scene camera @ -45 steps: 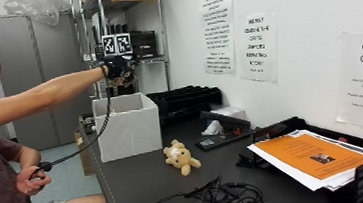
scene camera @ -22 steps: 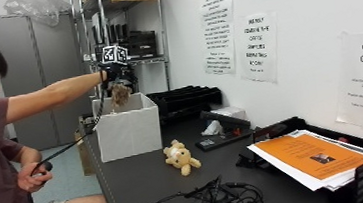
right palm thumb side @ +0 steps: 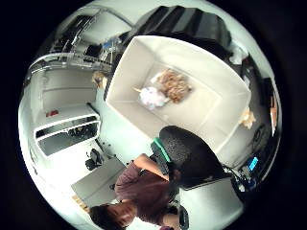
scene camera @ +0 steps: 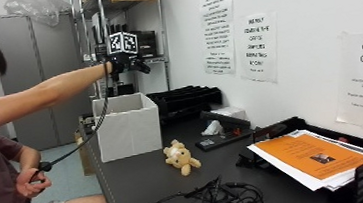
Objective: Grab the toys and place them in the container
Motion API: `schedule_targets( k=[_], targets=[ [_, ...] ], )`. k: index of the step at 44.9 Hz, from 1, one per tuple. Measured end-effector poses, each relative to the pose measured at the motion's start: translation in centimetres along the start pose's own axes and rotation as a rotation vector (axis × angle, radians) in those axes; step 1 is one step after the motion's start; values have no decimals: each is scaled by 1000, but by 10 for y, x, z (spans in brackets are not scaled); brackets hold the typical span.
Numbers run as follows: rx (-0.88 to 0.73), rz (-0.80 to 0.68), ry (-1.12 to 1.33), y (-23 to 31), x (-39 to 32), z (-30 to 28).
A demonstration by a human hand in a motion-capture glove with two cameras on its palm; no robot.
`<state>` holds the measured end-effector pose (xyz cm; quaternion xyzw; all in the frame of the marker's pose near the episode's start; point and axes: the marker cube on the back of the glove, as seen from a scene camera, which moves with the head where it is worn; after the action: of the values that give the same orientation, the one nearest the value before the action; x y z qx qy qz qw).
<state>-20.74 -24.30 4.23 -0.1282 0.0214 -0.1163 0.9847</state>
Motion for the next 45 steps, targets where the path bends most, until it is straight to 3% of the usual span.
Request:
schedule_targets(
  k=[11,23,40,45],
  targets=[
    [22,168,-59,41,133,15],
    [-35,229,-117,42,216,89],
    [-182,256,-239,-31,239,314],
    [-78,252,-263,-34,239,350]
  ],
)
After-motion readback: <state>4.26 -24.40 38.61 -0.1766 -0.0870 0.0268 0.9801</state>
